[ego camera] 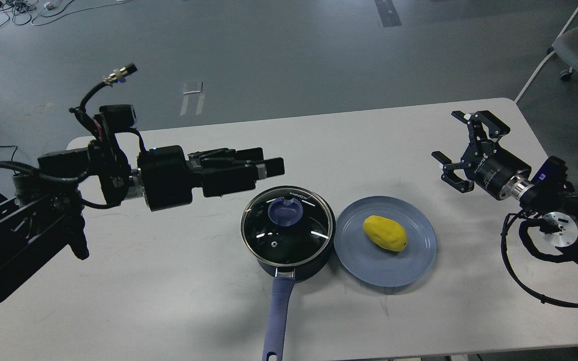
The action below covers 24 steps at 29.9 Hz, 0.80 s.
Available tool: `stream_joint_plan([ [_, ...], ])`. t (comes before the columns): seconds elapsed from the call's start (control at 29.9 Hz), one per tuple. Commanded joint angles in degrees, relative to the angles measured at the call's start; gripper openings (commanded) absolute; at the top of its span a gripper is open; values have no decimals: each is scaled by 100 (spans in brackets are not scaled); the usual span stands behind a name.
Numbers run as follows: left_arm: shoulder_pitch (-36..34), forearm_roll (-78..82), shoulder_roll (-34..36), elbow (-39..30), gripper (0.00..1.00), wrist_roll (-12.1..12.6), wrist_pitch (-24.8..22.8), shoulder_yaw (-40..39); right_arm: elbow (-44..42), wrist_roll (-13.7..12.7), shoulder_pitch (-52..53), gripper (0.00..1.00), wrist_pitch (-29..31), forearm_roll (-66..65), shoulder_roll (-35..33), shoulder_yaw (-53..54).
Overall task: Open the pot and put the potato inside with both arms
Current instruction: 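Move the left gripper over the pot and lower it to the lid knob, then close the left gripper on the blue lid knob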
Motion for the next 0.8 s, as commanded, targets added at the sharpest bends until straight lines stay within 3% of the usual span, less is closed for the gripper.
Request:
stream_joint_plan([
  [0.0, 11, 1314, -219, -6, 98, 3, 132, 61, 0, 0, -3, 100, 0, 1, 24, -1],
  [0.5, 47, 2488, -1072, 1083, 98, 3, 501, 667, 36, 0, -21, 100, 0, 1, 15, 8],
  [0.77, 73, 2514, -1090, 1136, 98, 3, 624, 843, 36, 0, -12, 100, 0, 1, 15, -1],
])
